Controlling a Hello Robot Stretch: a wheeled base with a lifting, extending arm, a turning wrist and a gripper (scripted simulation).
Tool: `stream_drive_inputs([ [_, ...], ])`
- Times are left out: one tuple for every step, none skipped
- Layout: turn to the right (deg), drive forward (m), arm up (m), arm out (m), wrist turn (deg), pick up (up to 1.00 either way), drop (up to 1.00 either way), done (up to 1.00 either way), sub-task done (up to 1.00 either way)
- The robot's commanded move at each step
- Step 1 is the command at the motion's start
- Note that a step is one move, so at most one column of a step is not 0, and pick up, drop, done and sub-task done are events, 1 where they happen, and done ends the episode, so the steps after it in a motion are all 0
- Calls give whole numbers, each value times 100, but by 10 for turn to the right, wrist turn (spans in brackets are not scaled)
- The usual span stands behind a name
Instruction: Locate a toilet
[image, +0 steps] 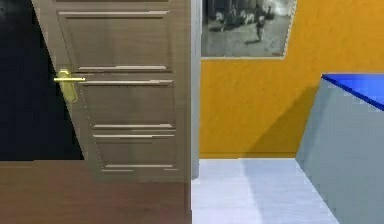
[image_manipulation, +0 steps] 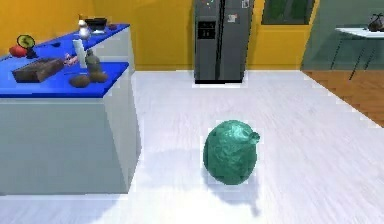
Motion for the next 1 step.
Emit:
stream_drive_inputs([
  [0,20,0,0,0,0,0,0,0],
])
